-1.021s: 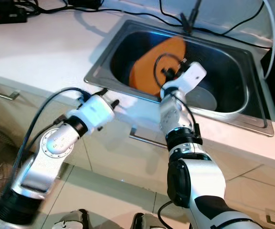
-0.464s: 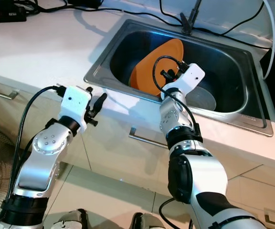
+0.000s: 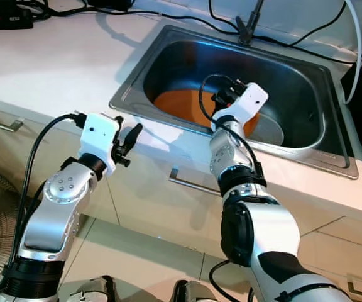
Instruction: Kitchen organization
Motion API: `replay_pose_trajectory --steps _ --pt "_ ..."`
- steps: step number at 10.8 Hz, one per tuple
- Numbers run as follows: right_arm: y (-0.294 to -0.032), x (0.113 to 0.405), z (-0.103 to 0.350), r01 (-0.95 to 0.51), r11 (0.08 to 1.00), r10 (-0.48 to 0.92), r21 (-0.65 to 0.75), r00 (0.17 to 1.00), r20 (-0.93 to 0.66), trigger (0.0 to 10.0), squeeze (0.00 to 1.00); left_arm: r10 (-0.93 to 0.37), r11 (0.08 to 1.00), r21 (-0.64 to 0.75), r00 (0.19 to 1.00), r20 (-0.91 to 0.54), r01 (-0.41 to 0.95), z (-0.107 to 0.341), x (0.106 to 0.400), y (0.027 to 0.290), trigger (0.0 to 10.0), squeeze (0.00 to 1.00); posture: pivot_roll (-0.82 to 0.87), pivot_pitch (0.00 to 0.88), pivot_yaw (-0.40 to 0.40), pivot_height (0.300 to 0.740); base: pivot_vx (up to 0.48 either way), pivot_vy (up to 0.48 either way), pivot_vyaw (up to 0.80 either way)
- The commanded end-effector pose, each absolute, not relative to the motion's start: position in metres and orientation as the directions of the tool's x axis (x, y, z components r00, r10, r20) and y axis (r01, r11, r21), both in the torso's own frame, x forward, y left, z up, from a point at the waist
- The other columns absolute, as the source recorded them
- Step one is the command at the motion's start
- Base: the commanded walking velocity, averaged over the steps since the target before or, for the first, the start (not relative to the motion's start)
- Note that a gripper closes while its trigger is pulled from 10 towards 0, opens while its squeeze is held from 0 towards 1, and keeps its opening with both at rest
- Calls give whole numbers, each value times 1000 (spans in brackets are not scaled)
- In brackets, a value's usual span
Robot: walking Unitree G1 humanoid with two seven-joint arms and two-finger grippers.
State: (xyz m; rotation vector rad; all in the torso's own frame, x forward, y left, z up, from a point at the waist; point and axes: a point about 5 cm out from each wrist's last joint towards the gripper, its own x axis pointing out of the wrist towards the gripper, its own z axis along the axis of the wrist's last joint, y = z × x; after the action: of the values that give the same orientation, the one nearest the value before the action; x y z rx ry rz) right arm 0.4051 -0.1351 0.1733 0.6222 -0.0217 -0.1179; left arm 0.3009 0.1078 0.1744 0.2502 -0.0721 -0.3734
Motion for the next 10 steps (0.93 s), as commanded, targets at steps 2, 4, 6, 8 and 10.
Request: replay_pose_trajectory --steps 2,4,6,8,10 --pt "-139 404 168 130 792 -137 597 990 -34 10000 0 -381 886 294 924 20 359 178 302 108 10000 0 108 130 -86 740 0 0 0" --pt "-134 402 163 135 777 -137 615 990 -44 10000 0 -387 874 323 922 12 363 181 301 110 10000 0 130 113 -51 740 0 0 0" --pt "-127 399 155 135 766 -127 629 990 -59 10000 0 -377 874 336 926 12 351 184 303 115 10000 0 147 93 -22 740 0 0 0" --pt "-118 394 147 122 764 -105 634 992 -65 10000 0 -365 874 353 931 27 333 189 308 120 10000 0 152 77 0 740 0 0 0" --pt "-108 392 150 65 822 -75 565 997 -6 10000 0 -330 884 369 942 61 286 195 313 124 10000 0 144 64 6 740 0 0 0"
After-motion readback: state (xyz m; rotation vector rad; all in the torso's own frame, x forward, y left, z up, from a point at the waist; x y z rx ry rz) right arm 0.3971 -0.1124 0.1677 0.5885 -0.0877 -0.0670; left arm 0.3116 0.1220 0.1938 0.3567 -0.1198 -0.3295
